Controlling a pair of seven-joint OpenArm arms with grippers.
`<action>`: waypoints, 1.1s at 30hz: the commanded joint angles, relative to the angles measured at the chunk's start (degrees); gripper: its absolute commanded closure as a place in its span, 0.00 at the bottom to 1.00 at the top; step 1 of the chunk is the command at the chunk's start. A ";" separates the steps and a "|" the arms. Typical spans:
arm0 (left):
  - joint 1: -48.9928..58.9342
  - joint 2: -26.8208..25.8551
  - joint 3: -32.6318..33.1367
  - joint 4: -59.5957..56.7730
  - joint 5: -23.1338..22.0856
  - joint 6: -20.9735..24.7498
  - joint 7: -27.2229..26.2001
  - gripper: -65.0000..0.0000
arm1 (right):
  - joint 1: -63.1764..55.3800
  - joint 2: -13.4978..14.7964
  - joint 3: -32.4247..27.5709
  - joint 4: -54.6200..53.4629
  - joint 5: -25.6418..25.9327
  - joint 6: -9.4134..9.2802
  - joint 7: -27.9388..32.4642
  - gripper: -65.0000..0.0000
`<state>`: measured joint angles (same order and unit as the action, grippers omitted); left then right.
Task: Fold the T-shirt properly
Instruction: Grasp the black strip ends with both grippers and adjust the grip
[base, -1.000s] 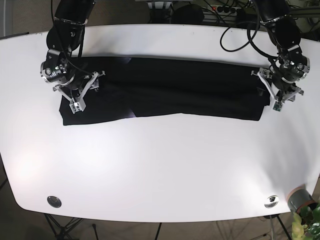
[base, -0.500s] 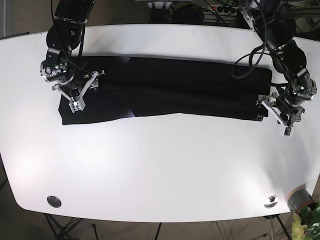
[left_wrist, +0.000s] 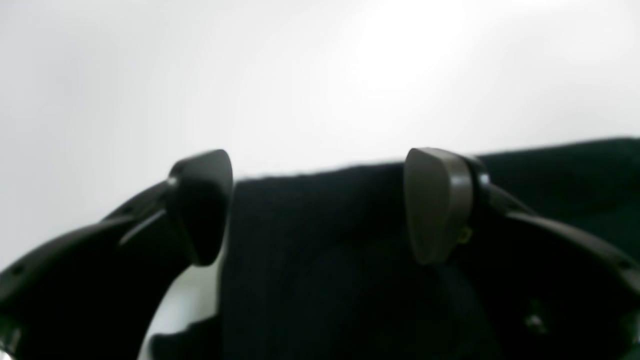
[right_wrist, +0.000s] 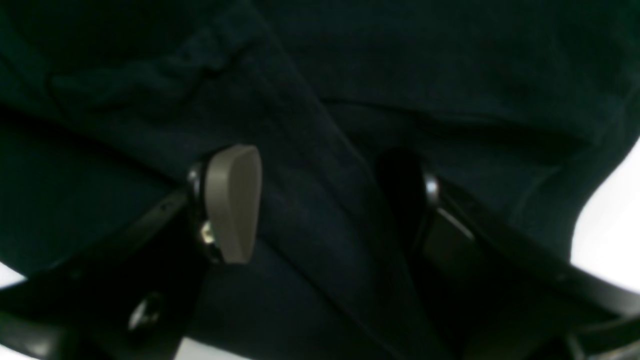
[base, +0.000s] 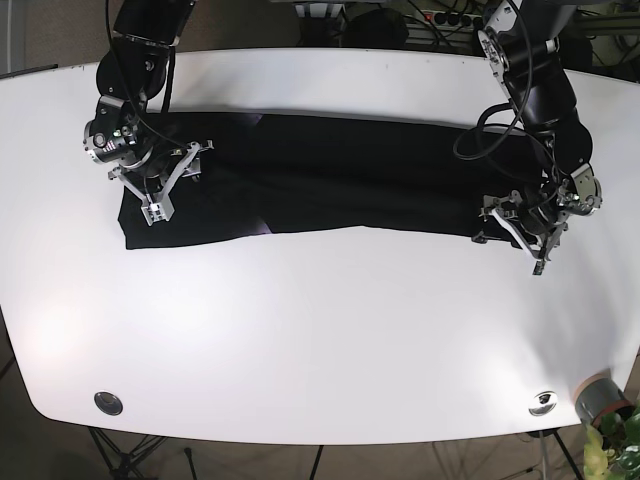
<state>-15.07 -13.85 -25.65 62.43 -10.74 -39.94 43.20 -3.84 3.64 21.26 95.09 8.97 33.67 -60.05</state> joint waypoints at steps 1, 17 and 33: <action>-1.33 -1.14 -0.24 0.55 -0.38 -0.06 -0.61 0.39 | 0.63 0.45 0.06 1.22 0.39 0.13 0.76 0.43; -0.18 -2.02 -2.70 12.86 -0.73 -0.06 -0.34 1.00 | 0.72 0.36 0.06 1.22 0.39 0.13 0.76 0.43; 10.89 -1.49 -3.76 29.30 -0.55 -0.06 6.07 1.00 | 0.80 0.36 0.06 1.13 0.39 0.13 0.76 0.43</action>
<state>-4.97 -14.02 -29.21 90.50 -10.85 -40.10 50.09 -3.77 3.51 21.26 95.20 9.19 33.69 -60.03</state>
